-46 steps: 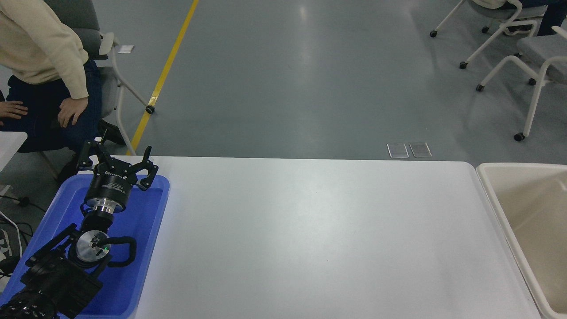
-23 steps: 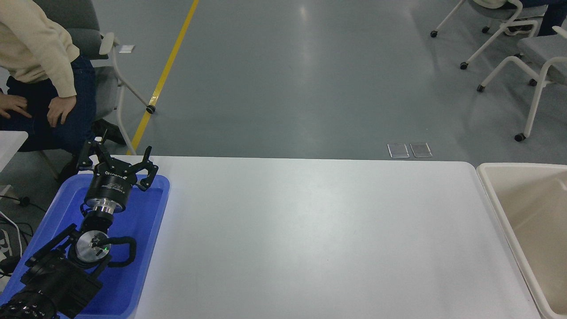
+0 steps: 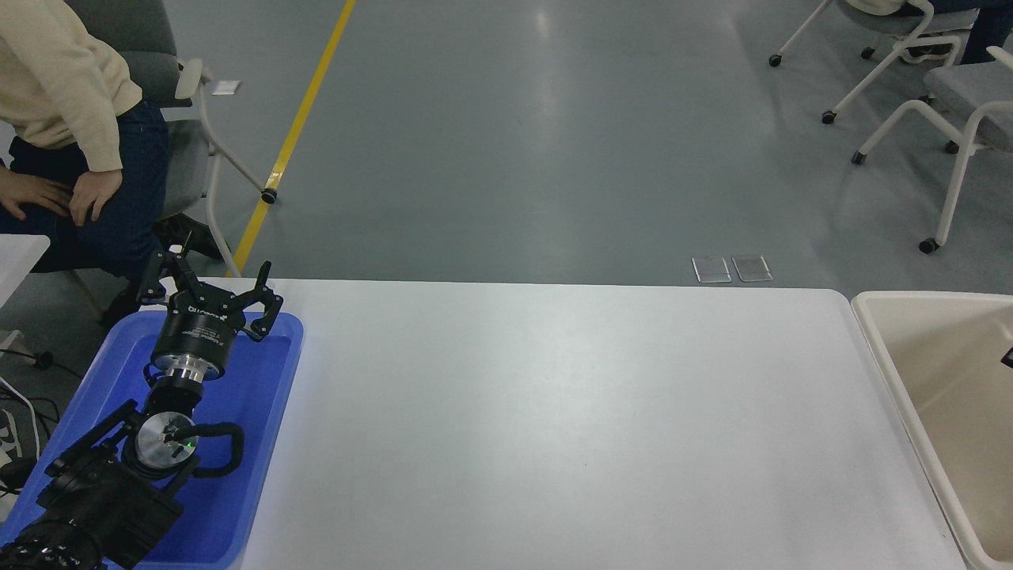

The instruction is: Pick up paper ball place in dustbin

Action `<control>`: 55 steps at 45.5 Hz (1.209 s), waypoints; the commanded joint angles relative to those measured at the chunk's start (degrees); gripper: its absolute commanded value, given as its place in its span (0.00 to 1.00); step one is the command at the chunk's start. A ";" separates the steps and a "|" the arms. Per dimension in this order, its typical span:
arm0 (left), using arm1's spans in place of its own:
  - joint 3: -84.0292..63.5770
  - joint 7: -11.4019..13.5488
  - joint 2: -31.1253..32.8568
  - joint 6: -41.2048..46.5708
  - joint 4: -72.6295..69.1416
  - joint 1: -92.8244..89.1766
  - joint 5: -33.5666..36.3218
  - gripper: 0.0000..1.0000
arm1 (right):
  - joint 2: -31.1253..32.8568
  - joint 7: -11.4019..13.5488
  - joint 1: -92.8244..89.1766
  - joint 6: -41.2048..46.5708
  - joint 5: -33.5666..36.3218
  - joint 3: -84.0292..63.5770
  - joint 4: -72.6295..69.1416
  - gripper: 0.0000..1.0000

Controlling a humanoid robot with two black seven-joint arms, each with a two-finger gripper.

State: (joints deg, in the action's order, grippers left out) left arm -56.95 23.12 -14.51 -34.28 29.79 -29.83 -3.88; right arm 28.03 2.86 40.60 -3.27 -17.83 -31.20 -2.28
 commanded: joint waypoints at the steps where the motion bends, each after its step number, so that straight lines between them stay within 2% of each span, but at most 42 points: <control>1: 0.00 0.08 0.01 0.00 0.00 -0.06 0.01 1.00 | -0.08 -0.13 -0.17 -4.63 0.08 0.44 -0.09 0.72; 2: 0.00 0.00 0.01 0.00 0.00 0.03 0.01 1.00 | -0.08 -0.13 -0.26 -5.51 0.08 0.61 -0.09 0.81; 4: 0.00 0.00 0.01 0.00 0.00 0.03 0.01 1.00 | -0.08 -0.13 -0.26 -6.65 0.08 0.61 -0.09 0.90; 16: 0.00 0.00 0.01 0.00 0.00 -0.06 0.01 1.00 | 0.00 -0.13 -0.17 -7.36 0.16 0.79 -0.18 0.99; 30: -0.09 0.00 0.01 0.00 0.00 -0.06 0.01 1.00 | 1.06 -0.13 0.62 -7.01 0.16 5.17 -1.24 1.00; 37: 0.00 0.00 0.01 0.00 0.00 -0.06 -0.08 1.00 | 3.34 -0.13 2.90 -6.75 0.16 17.91 -5.18 1.00; 48: 0.00 0.00 -0.08 0.00 0.00 -0.06 0.01 1.00 | 11.86 -0.39 5.98 -6.66 0.16 36.19 -22.23 1.00; 55: 0.00 0.00 0.01 0.00 0.00 -0.06 0.01 1.00 | 14.15 -0.48 5.89 -6.57 0.16 52.36 -30.32 1.00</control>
State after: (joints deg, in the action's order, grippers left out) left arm -56.96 23.12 -14.55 -34.28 29.81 -29.84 -3.86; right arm 37.31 2.54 45.44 -9.94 -17.71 0.48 -20.04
